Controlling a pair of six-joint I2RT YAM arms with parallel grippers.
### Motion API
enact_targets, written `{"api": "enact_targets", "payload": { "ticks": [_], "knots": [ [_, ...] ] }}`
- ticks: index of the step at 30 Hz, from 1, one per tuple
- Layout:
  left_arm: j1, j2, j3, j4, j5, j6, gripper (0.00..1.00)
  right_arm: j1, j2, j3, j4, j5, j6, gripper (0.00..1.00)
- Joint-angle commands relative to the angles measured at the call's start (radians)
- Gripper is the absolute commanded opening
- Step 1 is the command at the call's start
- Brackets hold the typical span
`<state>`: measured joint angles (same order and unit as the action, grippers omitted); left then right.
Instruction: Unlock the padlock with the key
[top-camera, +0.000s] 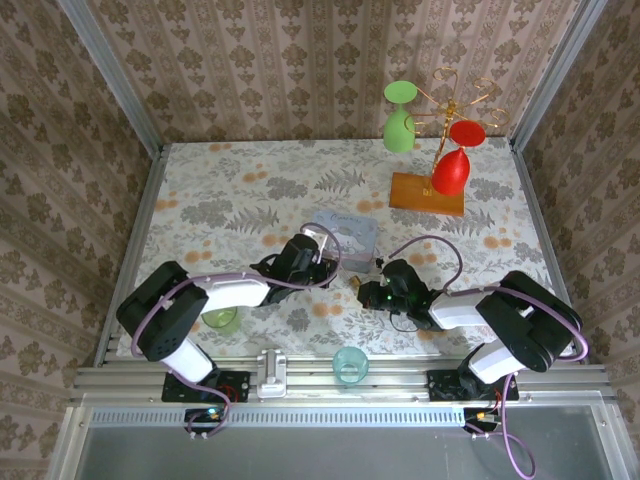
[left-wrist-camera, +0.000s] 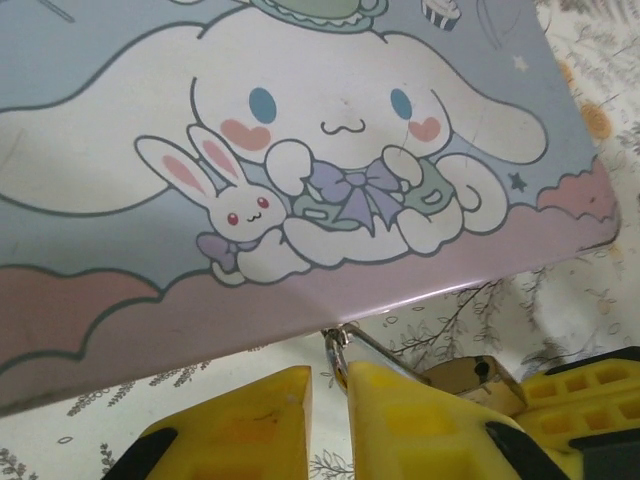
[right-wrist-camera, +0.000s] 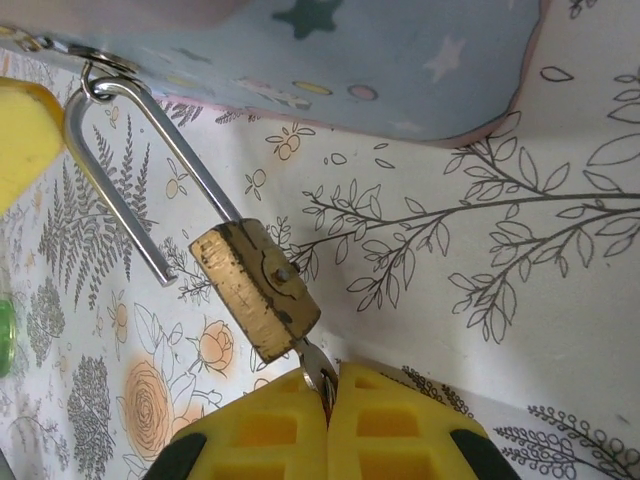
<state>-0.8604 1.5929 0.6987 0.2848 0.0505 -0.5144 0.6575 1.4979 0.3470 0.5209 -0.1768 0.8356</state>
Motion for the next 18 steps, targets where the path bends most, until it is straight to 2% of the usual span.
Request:
{"api": "enact_targets", "payload": {
  "ticks": [1, 5, 9, 13, 15, 18],
  "knots": [
    [-0.018, 0.053, 0.038, -0.116, -0.042, 0.091, 0.16, -0.005, 0.031, -0.017, -0.012, -0.027, 0.050, 0.00],
    [-0.033, 0.094, 0.082, -0.173, -0.083, 0.139, 0.15, -0.076, 0.056, -0.048, 0.068, -0.115, 0.106, 0.00],
    [-0.070, 0.093, 0.101, -0.223, -0.163, 0.167, 0.13, -0.102, 0.045, -0.007, -0.027, -0.143, 0.057, 0.00],
    [-0.069, 0.092, 0.101, -0.203, -0.148, 0.148, 0.13, -0.111, 0.042, 0.031, -0.101, -0.167, 0.024, 0.00],
    [-0.035, 0.089, 0.106, -0.189, -0.088, 0.129, 0.13, -0.114, 0.055, 0.048, -0.133, -0.189, 0.019, 0.01],
    [0.029, 0.046, 0.088, -0.158, -0.003, 0.104, 0.13, -0.114, 0.111, 0.058, -0.085, -0.273, 0.064, 0.03]
  ]
}}
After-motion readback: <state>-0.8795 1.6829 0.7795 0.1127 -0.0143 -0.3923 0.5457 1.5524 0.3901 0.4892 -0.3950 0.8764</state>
